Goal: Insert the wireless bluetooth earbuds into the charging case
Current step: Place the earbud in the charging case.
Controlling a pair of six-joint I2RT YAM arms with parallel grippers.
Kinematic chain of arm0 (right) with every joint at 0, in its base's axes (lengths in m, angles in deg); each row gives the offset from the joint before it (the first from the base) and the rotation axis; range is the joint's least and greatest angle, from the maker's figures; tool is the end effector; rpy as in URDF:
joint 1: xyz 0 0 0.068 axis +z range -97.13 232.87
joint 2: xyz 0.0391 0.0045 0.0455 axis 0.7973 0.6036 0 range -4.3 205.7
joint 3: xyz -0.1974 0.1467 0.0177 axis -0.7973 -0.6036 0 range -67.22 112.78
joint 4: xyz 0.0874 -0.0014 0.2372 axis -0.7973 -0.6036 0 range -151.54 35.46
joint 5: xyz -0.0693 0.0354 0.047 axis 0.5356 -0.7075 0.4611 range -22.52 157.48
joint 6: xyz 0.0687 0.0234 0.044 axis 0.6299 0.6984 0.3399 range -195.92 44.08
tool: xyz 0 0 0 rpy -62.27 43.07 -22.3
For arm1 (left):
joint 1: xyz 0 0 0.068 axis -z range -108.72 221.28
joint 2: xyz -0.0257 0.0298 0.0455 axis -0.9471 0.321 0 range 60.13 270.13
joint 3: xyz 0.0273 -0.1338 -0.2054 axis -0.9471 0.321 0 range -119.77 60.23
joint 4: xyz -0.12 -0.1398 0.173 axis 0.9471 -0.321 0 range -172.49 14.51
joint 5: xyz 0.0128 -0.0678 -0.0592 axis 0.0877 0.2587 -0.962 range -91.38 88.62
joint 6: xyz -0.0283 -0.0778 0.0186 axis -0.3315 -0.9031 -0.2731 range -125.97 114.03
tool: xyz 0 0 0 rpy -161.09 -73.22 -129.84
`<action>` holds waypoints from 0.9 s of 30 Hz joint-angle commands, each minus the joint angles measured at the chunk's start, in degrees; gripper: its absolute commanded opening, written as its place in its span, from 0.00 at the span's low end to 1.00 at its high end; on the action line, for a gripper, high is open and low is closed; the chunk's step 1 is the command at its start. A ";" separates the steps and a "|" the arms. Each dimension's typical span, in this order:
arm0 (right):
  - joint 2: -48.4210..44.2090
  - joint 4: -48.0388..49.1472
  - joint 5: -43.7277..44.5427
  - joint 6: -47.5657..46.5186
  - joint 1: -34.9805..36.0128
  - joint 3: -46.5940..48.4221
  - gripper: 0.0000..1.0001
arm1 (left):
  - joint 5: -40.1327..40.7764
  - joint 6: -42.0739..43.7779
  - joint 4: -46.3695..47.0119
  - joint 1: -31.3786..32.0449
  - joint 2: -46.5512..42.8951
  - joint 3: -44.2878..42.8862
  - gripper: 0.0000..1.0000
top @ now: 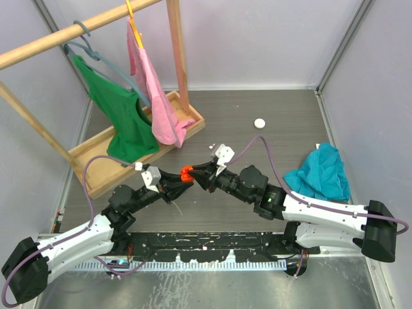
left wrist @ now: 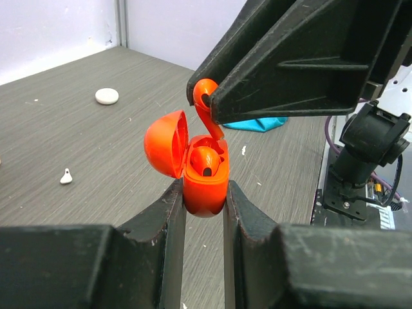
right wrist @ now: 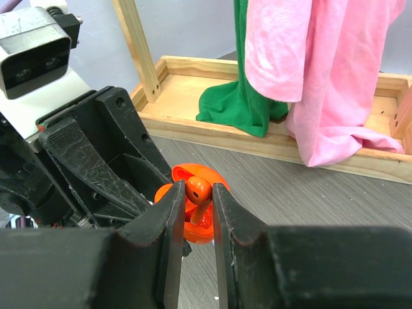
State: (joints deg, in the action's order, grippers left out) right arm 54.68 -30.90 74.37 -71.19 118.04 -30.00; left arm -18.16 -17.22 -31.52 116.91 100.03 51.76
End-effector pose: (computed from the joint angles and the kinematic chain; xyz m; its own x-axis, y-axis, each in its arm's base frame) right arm 0.1286 0.2568 0.2896 -0.0564 0.0730 -0.9957 -0.8488 0.5215 0.0864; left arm 0.1333 -0.1670 0.2254 -0.0230 -0.2436 -0.9696 0.8942 0.4287 -0.1289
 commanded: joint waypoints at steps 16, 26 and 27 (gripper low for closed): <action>0.54 3.66 -2.77 1.38 0.22 0.60 0.19 | -0.30 -0.33 4.15 -0.25 -0.46 -2.30 0.00; 0.11 4.20 -3.99 2.49 0.21 -0.20 0.20 | 1.26 -0.57 3.81 -0.25 -1.37 -1.74 0.00; 0.02 4.14 -3.95 2.53 0.22 -0.49 0.20 | 1.37 -0.61 3.77 -0.26 -1.54 -1.69 0.00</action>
State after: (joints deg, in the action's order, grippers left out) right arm 55.36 -30.53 71.64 -69.68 118.01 -30.27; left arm -18.51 -17.39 -31.52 116.91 99.75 51.76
